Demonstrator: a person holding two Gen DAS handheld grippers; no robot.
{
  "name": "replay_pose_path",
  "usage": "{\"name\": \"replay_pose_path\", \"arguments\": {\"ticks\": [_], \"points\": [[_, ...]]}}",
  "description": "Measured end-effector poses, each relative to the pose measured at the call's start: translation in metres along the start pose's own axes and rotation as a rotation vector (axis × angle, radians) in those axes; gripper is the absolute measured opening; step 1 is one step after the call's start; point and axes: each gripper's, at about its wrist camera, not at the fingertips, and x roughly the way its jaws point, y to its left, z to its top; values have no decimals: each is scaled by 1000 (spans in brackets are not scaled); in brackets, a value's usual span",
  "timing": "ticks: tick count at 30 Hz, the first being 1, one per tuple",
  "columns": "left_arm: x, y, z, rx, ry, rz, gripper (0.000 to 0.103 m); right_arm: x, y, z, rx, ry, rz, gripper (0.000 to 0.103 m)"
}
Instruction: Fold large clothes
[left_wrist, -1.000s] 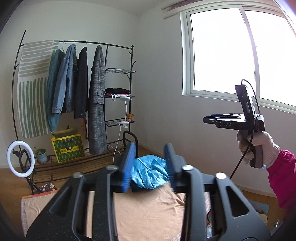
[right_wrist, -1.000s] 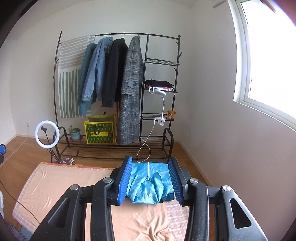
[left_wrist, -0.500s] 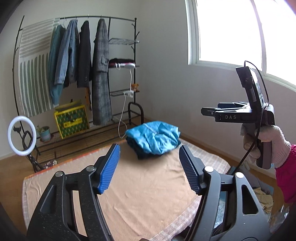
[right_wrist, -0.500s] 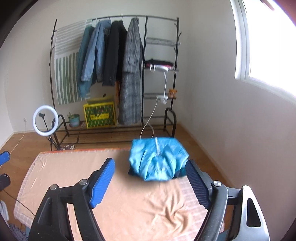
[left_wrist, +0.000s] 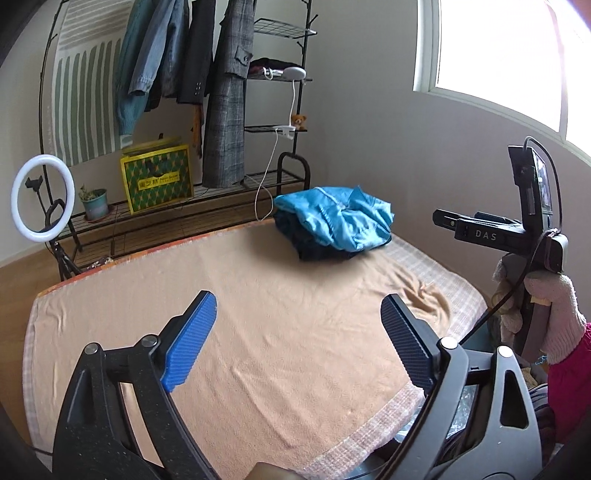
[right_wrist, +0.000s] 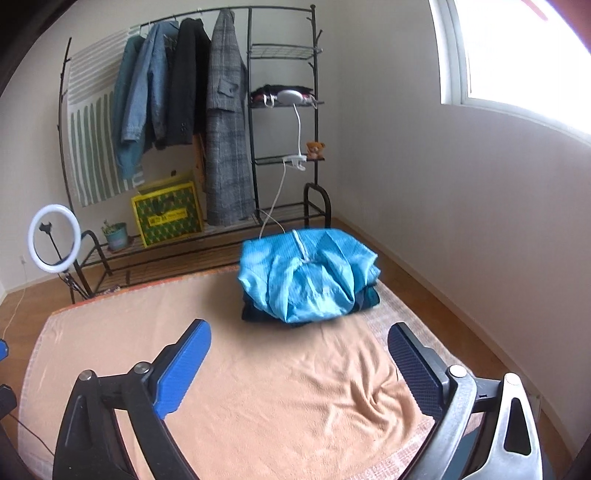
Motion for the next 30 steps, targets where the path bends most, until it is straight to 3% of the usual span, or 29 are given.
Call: {"name": "replay_pose_path", "arguments": {"ticks": [7,9,12,16,30], "points": [[24,9,-22,32,45,63,97,31,6,-30,-9,7,-40,103],[28,9,-27,44,51,81,103,39,6,-40,5,25,-29,103],[31,10,-31,44,57,85,103,47,5,-47,12,65,-10,103],[38,10,-36,58,84,112,103,52,6,-49,-14,61,-53,103],[41,9,-38,60,95,103,103,57,6,-47,6,72,-29,103]]}}
